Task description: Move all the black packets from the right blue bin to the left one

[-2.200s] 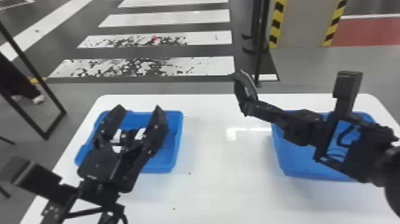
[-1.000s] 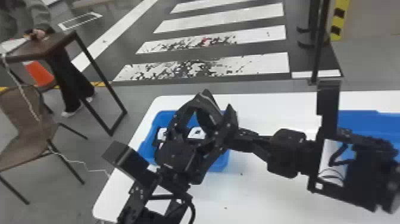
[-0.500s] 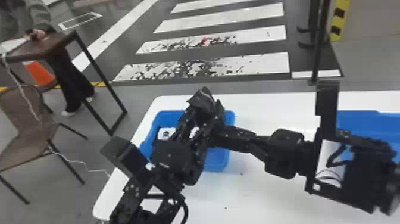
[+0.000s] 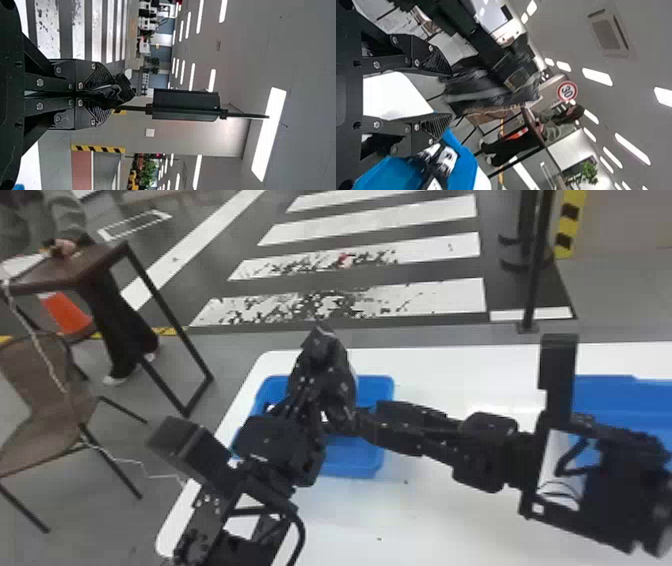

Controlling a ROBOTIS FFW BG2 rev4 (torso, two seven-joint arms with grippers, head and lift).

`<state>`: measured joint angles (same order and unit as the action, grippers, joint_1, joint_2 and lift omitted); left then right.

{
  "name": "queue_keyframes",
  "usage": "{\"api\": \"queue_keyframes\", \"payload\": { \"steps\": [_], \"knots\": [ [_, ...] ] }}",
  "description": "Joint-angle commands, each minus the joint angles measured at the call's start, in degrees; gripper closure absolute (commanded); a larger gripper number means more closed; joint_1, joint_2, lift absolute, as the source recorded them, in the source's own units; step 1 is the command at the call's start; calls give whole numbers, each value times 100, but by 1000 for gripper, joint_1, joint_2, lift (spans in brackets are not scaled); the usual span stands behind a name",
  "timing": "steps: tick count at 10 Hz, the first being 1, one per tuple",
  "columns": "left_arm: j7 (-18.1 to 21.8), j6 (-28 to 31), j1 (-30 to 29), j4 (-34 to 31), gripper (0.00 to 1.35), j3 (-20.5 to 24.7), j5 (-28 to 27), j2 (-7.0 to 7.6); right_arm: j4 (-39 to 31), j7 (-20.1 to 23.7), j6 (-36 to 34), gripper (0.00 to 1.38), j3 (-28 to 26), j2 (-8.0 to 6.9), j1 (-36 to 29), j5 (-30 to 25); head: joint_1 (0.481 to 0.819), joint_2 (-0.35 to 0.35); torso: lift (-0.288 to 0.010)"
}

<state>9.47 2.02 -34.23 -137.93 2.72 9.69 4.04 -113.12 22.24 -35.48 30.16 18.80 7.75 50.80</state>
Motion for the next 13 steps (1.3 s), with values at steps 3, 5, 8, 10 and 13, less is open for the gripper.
{"api": "queue_keyframes", "payload": {
  "steps": [3, 5, 8, 10, 13],
  "knots": [
    [-235, -174, 1244, 1987, 1228, 276, -957, 62, -465, 0, -192, 125, -1485, -183, -1070, -841, 695, 350, -140],
    [-516, -2494, 2059, 4293, 1113, 425, -1003, 18, -620, 0, -206, 133, -2204, -315, -1520, -1058, 695, 317, -140],
    [-683, -3225, 1961, 4308, 65, -44, -489, 88, -929, 8, 399, 133, -2787, -368, -2167, -1790, 695, 255, -140],
    [-595, -3760, 1525, 3928, 107, -352, 345, 97, -662, 26, 1636, 133, -3027, -473, -2575, -1927, 695, 195, -140],
    [-182, -3029, 133, 2311, 107, 207, 311, -44, -1267, -141, 2621, 134, -3735, -807, -3573, -2566, 695, 111, -140]
  ]
}}
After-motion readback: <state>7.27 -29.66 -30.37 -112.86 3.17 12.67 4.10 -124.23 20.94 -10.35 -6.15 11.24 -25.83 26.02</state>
